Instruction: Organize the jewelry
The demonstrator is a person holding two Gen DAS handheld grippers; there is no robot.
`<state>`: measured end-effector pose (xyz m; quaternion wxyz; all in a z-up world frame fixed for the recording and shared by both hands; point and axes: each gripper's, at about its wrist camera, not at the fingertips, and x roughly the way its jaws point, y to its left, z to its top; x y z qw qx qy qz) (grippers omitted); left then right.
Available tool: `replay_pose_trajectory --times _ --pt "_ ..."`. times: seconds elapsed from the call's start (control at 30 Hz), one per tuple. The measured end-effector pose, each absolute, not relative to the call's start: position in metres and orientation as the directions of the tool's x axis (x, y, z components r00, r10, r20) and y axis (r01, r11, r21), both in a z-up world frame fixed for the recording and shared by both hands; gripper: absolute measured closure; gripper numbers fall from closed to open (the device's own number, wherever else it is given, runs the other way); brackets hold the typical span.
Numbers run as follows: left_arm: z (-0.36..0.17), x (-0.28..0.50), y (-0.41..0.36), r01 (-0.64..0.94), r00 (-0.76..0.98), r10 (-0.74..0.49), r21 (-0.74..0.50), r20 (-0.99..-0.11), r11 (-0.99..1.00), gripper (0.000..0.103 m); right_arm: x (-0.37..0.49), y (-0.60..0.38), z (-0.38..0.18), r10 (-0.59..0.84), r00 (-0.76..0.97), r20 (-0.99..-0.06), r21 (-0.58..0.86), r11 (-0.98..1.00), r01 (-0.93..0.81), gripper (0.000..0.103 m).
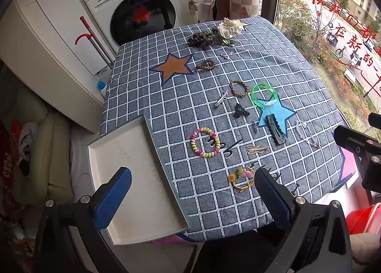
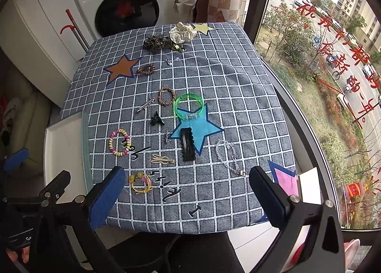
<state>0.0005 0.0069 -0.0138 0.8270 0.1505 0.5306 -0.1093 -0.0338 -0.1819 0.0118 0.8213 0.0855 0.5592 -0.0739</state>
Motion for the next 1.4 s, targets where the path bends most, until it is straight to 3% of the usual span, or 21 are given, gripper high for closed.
replay_pose_trajectory --times 1.4 --pt "-0.0180 0.0015 0.0116 0.318 0.400 -0.003 0.136 -0.916 0.938 0.000 -0.0359 -0.1768 0.0086 -0.025 0.349 -0.937 0.050 0.978 0.203 0.000"
